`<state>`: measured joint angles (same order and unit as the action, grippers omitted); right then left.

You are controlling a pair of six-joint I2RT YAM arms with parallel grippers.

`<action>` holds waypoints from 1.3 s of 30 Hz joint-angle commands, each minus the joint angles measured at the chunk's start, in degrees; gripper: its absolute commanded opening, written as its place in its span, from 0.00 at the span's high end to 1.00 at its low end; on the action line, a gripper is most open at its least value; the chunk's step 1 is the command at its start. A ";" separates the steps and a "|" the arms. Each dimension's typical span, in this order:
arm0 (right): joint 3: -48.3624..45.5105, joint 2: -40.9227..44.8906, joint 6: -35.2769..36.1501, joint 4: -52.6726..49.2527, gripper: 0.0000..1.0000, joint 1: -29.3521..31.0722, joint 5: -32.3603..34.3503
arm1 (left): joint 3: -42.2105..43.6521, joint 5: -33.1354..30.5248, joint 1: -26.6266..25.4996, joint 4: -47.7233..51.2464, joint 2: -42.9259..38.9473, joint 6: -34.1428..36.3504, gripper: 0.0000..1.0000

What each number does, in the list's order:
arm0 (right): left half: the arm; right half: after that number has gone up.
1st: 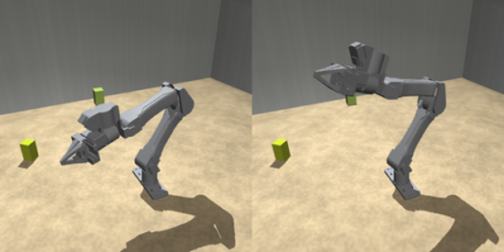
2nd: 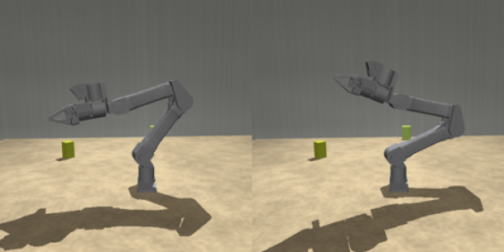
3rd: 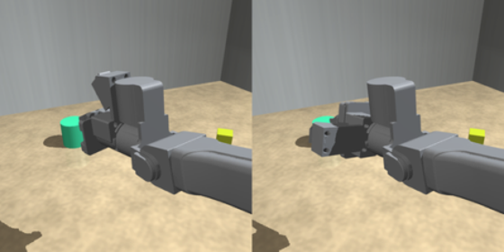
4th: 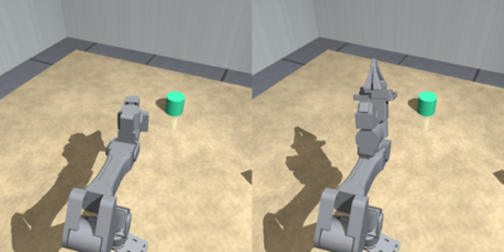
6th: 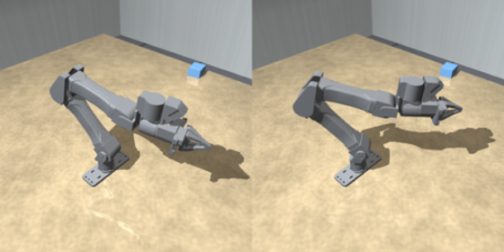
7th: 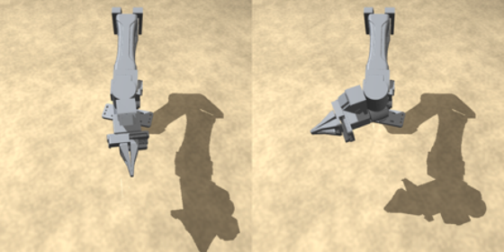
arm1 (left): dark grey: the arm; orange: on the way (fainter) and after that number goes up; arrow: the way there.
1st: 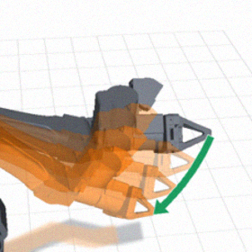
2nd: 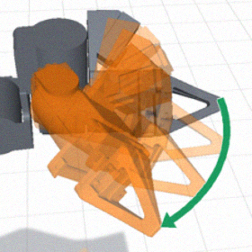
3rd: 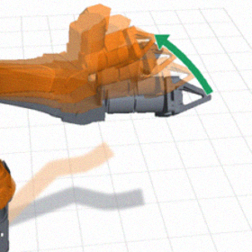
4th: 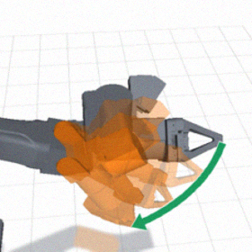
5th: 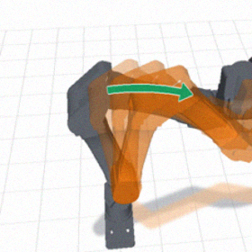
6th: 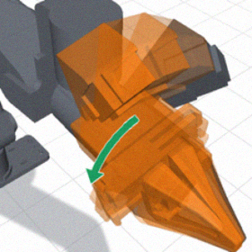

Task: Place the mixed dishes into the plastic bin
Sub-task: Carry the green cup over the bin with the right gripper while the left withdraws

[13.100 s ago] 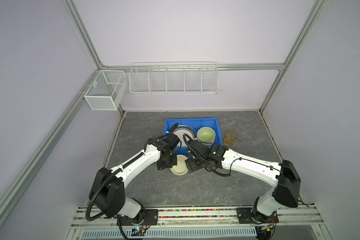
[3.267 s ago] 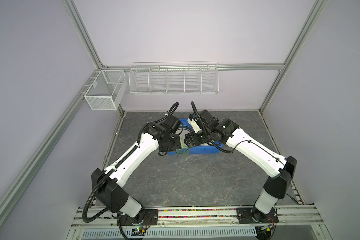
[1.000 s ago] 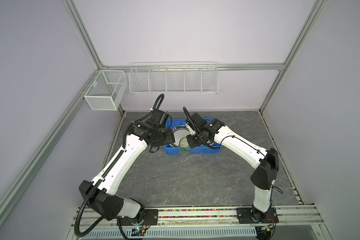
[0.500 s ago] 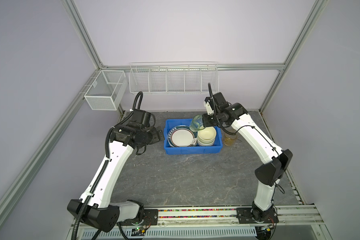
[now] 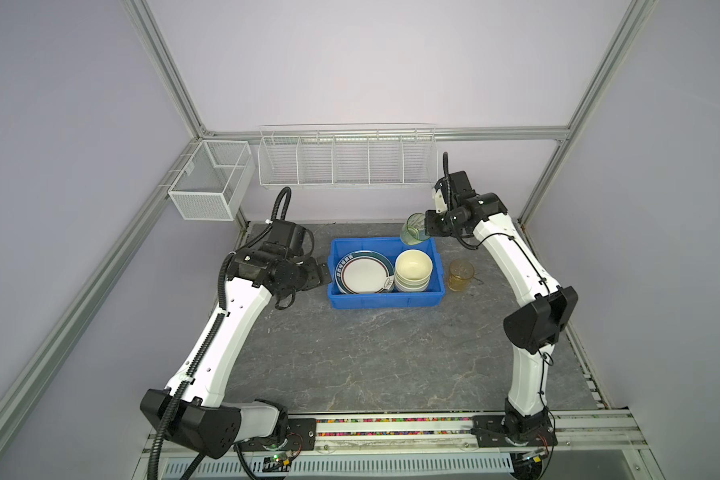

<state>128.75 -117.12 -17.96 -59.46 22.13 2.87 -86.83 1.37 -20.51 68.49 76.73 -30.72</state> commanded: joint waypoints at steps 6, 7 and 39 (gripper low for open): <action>3.44 -3.84 1.44 -1.53 0.94 -2.94 -2.53 | 0.64 0.03 0.56 -0.43 1.79 1.05 0.01; 3.40 -4.22 1.59 -1.62 0.94 -3.27 -2.70 | 0.62 0.12 0.56 -0.61 1.99 1.08 0.01; -1.91 -12.52 2.62 1.73 0.94 -4.64 -1.77 | 1.34 1.50 0.56 -1.93 5.43 0.88 0.01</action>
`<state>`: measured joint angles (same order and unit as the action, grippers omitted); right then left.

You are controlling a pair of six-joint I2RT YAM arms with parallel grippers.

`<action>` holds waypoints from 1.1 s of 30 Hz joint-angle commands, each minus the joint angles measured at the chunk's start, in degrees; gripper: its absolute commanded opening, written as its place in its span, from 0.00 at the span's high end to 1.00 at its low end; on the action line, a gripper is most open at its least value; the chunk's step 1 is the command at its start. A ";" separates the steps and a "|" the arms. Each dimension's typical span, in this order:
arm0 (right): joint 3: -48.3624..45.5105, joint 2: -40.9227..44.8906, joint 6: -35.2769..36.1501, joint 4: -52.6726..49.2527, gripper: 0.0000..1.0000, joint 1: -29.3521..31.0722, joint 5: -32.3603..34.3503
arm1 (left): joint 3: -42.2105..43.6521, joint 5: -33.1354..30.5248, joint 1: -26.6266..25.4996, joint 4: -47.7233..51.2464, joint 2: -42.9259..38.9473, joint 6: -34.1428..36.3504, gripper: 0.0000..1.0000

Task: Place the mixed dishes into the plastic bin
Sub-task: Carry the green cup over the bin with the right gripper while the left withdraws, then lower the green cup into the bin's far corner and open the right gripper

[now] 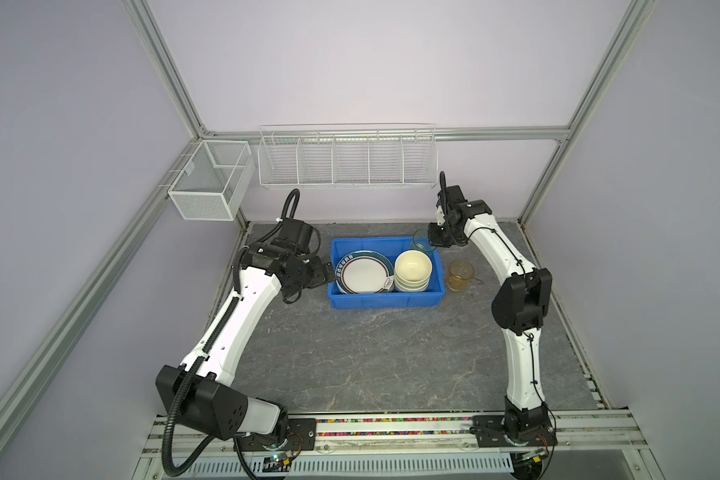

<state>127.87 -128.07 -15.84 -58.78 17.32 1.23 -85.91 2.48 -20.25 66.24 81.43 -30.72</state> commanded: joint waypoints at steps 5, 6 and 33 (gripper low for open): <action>-1.31 -2.85 0.28 1.84 0.94 0.43 0.26 | 0.28 0.68 0.30 0.63 1.15 0.90 0.01; -1.31 -3.23 0.20 2.07 0.94 0.42 0.37 | 0.19 0.68 0.32 0.72 1.24 0.93 0.01; 2.98 -7.80 1.35 2.30 0.90 2.26 3.95 | 0.03 1.83 0.32 1.45 3.41 1.68 0.01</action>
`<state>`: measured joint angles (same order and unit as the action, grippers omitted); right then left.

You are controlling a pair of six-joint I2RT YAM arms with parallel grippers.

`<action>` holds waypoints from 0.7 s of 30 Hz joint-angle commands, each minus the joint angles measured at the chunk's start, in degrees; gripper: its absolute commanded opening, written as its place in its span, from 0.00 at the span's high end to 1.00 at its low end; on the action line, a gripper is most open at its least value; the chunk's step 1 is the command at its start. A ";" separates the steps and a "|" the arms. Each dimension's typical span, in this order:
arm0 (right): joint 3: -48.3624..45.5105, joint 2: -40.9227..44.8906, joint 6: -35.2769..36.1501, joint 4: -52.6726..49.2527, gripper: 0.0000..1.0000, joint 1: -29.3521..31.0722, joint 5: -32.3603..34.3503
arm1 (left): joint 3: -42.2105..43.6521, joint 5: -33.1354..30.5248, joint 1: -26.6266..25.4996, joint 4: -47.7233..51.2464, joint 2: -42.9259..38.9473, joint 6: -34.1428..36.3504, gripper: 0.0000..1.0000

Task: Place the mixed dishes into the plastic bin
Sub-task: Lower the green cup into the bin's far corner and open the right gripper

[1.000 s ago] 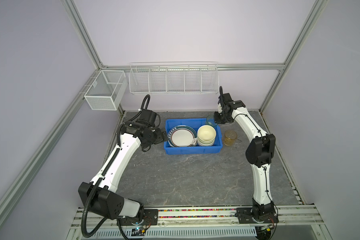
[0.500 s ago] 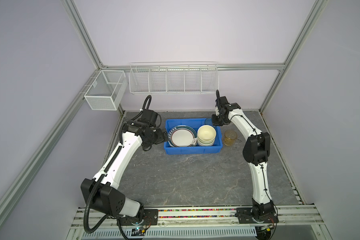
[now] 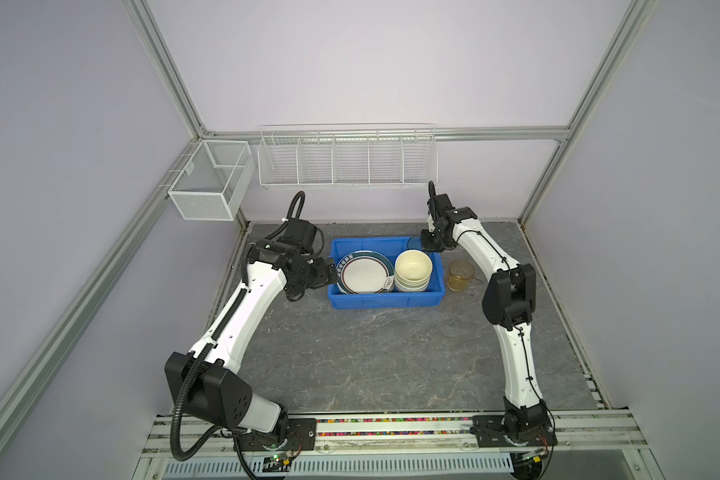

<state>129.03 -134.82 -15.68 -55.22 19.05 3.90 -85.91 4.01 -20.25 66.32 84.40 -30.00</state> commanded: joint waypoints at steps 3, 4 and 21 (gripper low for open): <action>2.31 -1.66 1.28 -1.29 0.89 0.57 0.91 | 0.19 0.38 0.32 1.38 0.56 0.98 0.01; 2.36 -1.77 1.29 -1.31 0.88 0.64 0.85 | 0.23 0.38 0.31 1.35 0.59 1.00 0.01; -0.25 4.07 1.36 0.81 0.77 0.62 2.49 | 0.48 0.63 0.31 1.53 0.59 1.06 0.01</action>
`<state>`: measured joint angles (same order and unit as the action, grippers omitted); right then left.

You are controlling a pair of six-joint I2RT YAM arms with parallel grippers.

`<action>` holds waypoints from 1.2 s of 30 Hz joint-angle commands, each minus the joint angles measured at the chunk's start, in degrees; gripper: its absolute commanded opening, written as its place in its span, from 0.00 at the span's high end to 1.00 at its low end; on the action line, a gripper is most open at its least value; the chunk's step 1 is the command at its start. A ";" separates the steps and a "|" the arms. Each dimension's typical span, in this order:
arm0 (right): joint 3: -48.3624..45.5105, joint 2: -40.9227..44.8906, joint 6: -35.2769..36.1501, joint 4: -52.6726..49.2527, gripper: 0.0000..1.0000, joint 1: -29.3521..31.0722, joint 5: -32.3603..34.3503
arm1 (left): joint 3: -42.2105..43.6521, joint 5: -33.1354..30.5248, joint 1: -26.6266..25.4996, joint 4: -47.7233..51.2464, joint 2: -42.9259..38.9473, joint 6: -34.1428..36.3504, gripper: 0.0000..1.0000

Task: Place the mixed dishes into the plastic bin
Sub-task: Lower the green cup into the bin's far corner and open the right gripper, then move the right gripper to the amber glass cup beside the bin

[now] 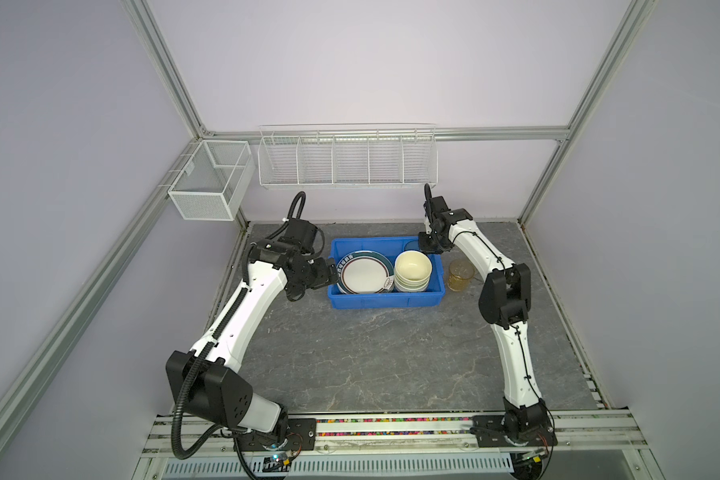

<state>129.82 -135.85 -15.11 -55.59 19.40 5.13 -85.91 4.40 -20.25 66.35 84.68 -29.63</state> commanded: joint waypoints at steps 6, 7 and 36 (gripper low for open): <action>-3.70 9.51 0.53 3.83 0.74 -0.03 1.54 | 0.26 0.41 0.29 1.69 0.01 0.53 0.00; -3.70 9.87 0.52 3.74 0.73 -0.09 1.71 | 0.25 0.43 0.39 1.80 -0.11 0.43 0.01; -31.99 37.83 -0.48 -1.43 0.12 -4.39 5.36 | -3.58 4.01 -8.17 -3.01 2.28 -2.01 0.01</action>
<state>101.60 -100.57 -15.81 -53.76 15.51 8.16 -87.05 7.68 -26.70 64.60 85.21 -30.81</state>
